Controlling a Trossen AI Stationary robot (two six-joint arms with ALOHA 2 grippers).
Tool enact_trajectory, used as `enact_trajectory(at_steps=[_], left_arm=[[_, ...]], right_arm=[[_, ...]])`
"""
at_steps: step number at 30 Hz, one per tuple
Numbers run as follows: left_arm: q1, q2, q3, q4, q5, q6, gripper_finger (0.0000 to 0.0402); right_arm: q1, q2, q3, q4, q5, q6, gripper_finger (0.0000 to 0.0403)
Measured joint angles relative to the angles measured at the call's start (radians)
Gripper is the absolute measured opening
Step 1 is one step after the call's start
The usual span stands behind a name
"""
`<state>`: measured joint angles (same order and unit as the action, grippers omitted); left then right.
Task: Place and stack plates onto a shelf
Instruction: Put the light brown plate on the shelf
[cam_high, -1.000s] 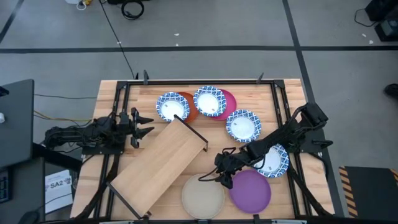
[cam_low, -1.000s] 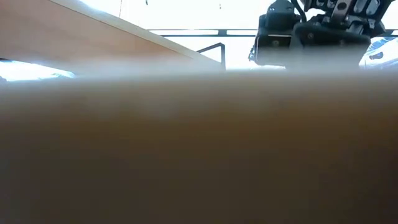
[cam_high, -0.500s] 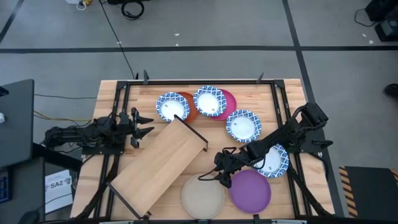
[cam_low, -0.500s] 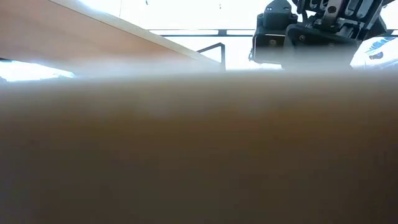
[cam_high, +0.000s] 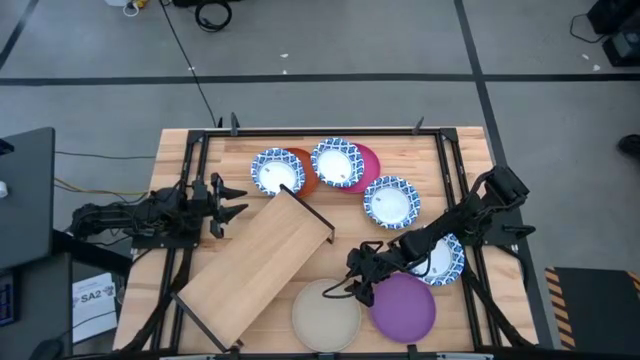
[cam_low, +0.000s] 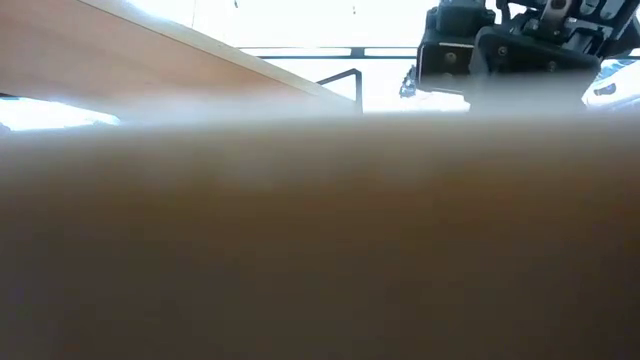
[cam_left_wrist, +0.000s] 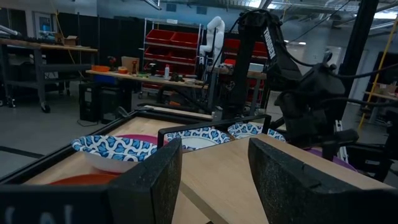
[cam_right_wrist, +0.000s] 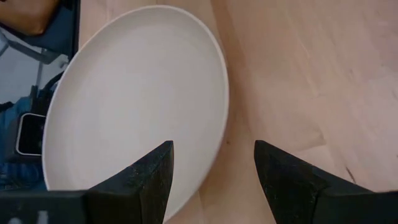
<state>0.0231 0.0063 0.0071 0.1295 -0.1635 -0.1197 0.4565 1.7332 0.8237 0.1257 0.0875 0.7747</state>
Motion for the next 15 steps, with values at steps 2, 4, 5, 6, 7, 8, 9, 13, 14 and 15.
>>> enact_trajectory(at_steps=[2, 4, 5, 6, 7, 8, 9, 13, 14, 15], left_arm=[[0.000, 0.000, 0.000, 0.000, 0.000, 0.000, 0.0192], [0.000, 0.000, 0.000, 0.000, 0.000, 0.000, 0.0192], [0.000, 0.000, 0.000, 0.000, 0.000, 0.000, 0.0192], [0.000, 0.000, 0.000, 0.000, 0.000, 0.000, 0.0192], [0.000, 0.000, 0.000, 0.000, 0.000, 0.000, 0.0192], [0.000, 0.000, 0.000, 0.001, 0.000, 0.000, 0.0192], [0.000, 0.000, 0.000, -0.001, 0.000, 0.000, 0.0192], [0.000, 0.000, 0.000, -0.002, 0.000, 0.000, 0.0192], [0.000, 0.000, 0.000, -0.003, 0.000, 0.000, 0.0192], [0.000, 0.000, 0.000, -0.002, 0.000, 0.000, 0.0192]], right_arm=[[0.000, 0.005, -0.004, 0.001, 0.002, 0.023, 0.0229], [0.000, 0.023, -0.004, 0.010, 0.001, 0.039, 0.0229], [0.000, 0.039, -0.004, 0.024, -0.005, 0.042, 0.0229], [0.000, 0.057, -0.004, 0.043, -0.014, 0.043, 0.0229], [0.000, 0.075, -0.005, 0.054, -0.025, 0.041, 0.0229], [0.000, 0.093, -0.005, 0.077, -0.036, 0.041, 0.0229], [0.001, 0.109, -0.005, 0.102, -0.044, 0.038, 0.0229], [0.000, 0.160, -0.001, 0.176, -0.052, 0.041, 0.0229], [0.000, 0.168, 0.000, 0.185, -0.052, 0.041, 0.0228], [0.000, 0.172, 0.000, 0.194, -0.053, 0.041, 0.0227]])
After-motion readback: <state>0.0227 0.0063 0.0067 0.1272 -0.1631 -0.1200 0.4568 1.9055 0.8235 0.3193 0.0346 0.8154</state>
